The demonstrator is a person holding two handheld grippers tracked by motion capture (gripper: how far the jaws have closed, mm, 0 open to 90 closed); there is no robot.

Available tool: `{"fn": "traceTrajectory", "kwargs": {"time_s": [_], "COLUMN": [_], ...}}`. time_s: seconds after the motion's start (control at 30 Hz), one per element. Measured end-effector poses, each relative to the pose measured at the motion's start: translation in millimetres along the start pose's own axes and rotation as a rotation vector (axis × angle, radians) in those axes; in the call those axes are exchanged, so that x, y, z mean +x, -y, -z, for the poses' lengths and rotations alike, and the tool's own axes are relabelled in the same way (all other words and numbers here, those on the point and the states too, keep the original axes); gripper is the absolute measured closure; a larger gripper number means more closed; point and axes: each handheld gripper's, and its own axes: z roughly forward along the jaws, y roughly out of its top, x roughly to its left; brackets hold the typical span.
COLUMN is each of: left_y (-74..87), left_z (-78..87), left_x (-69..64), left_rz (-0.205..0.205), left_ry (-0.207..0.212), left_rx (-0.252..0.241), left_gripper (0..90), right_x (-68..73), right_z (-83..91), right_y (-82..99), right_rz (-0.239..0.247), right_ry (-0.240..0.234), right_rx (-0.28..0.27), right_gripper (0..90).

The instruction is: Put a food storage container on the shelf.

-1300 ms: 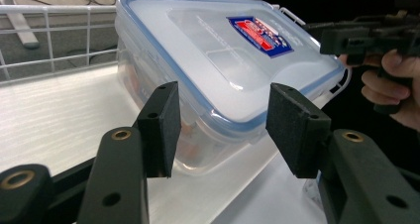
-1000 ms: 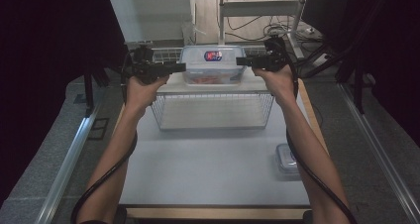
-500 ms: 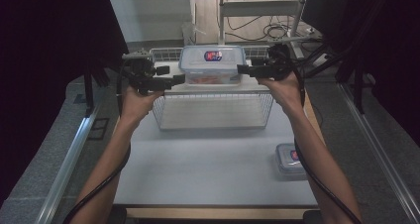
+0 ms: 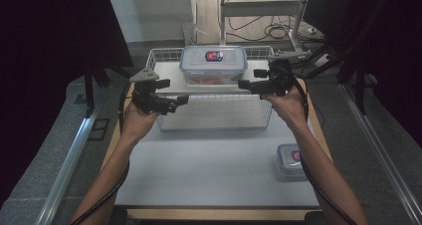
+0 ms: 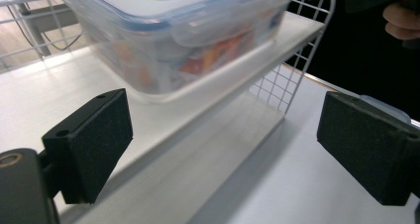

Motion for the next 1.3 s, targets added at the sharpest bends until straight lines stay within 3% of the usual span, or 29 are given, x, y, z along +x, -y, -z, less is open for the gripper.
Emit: {"fn": "traceTrajectory", "kwargs": {"time_s": [0.23, 0.6, 0.83, 0.97, 1.0, 1.2, 1.3], "left_y": [15.2, 44.5, 62.5, 75.6, 83.0, 101.7, 110.9], "left_z": [7.0, 20.8, 22.6, 22.7, 22.6, 21.2, 18.6], "left_x": [-15.9, -43.9, -59.4, -60.8, -61.1, -62.0, -64.0], "left_rz": [-0.022, -0.125, -0.153, -0.131, -0.098, -0.043, -0.049], "left_ry": [-0.004, -0.030, -0.046, -0.060, -0.068, -0.077, -0.090], "left_rx": [0.002, 0.021, 0.045, 0.042, 0.039, 0.063, 0.090], "left_gripper": [7.4, 9.4, 8.7, 7.8, 7.6, 7.7, 7.7], "right_x": [12.8, 33.6, 43.6, 49.1, 51.7, 56.3, 57.4], "right_z": [3.3, 14.6, 20.6, 23.2, 24.9, 31.3, 31.6], "right_y": [15.1, 44.1, 64.1, 80.2, 87.8, 110.9, 116.8], "right_rz": [0.049, 0.120, 0.109, 0.121, 0.136, 0.128, 0.136], "right_ry": [0.018, 0.041, 0.041, 0.057, 0.076, 0.078, 0.078], "right_rx": [0.022, 0.034, 0.046, 0.059, 0.068, 0.074, 0.106], "right_gripper": [11.0, 7.1, 6.8, 4.1, 3.0, 1.1, 0.3]}}
